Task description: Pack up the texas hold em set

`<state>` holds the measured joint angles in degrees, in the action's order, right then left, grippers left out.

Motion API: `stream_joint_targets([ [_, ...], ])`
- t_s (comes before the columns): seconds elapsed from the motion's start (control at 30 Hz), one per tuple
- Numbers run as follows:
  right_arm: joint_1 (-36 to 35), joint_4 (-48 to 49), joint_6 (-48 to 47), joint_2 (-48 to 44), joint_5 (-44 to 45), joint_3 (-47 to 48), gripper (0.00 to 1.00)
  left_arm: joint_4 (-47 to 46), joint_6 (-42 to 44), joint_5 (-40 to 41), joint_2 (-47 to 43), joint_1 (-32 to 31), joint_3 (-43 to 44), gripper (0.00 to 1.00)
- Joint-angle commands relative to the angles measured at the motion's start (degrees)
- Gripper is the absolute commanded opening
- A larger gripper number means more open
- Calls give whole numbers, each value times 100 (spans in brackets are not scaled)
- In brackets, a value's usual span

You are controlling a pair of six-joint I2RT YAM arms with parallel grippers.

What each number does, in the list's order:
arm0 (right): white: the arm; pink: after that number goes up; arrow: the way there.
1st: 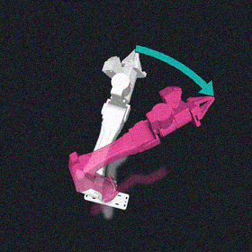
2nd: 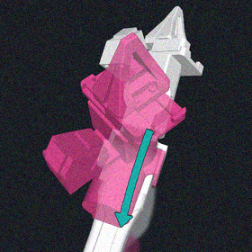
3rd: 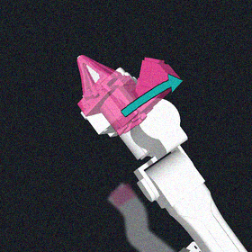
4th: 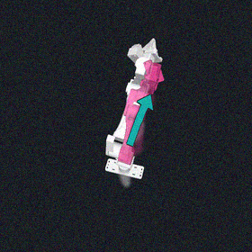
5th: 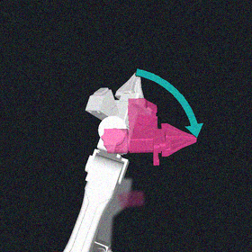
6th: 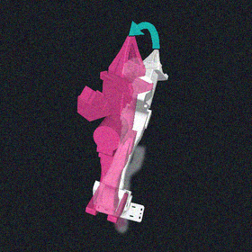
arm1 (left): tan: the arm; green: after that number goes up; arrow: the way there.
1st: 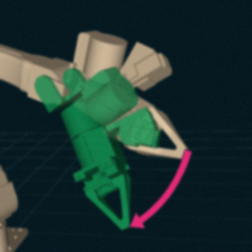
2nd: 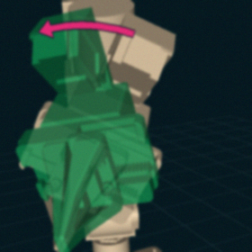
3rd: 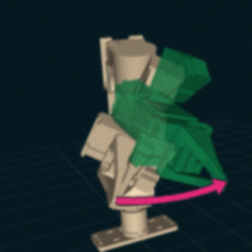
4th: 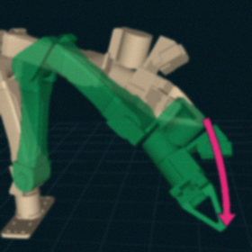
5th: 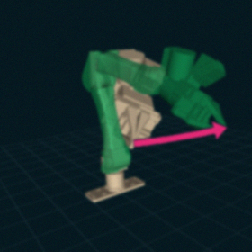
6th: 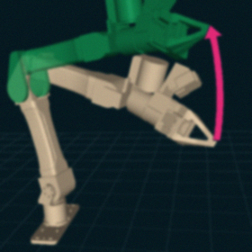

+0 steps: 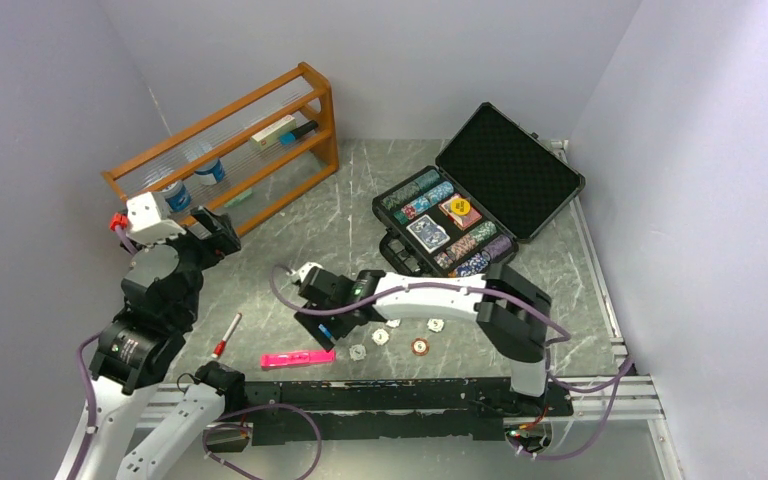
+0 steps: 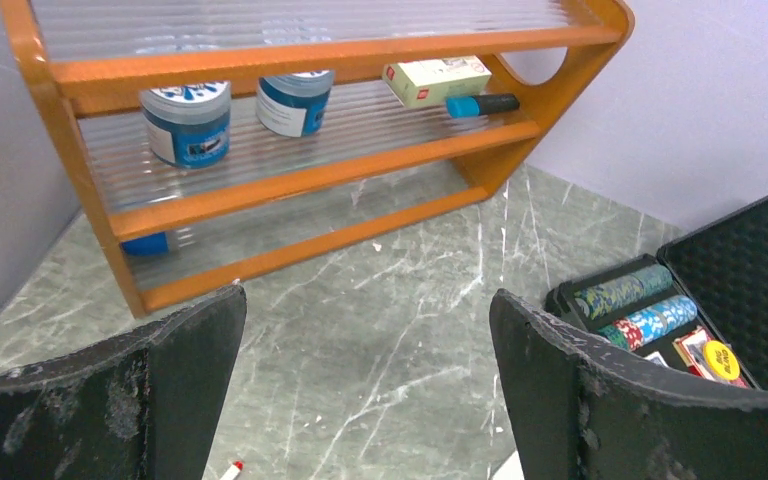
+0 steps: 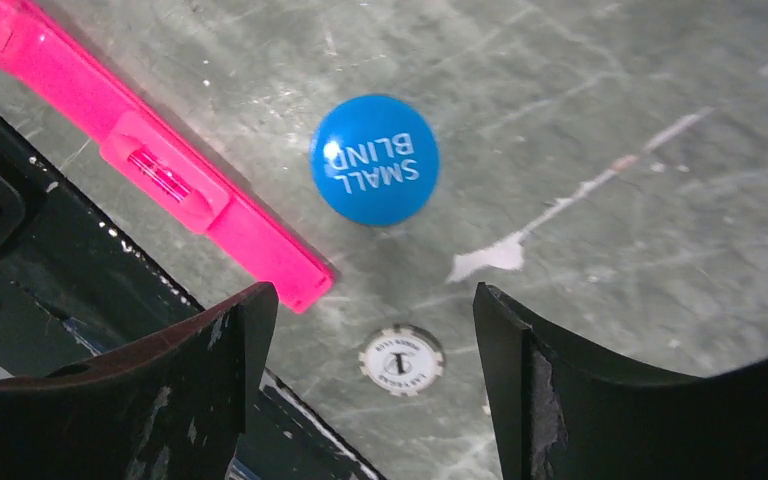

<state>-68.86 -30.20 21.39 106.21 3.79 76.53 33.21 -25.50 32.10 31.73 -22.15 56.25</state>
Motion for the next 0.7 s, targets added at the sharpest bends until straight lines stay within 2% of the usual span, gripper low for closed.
stream_joint_targets([
  [0.0, -177, -83, -64, 377, 87, 547, 76, -222, 291, 318, -59, 18, 231, 97],
  [0.17, -236, -238, -21, 793, 360, 888, 72, -185, 269, 274, -104, 17, 164, 97],
  [0.67, -239, -308, 28, 1376, 346, 1202, 63, -185, 185, 203, -113, 17, 18, 97],
])
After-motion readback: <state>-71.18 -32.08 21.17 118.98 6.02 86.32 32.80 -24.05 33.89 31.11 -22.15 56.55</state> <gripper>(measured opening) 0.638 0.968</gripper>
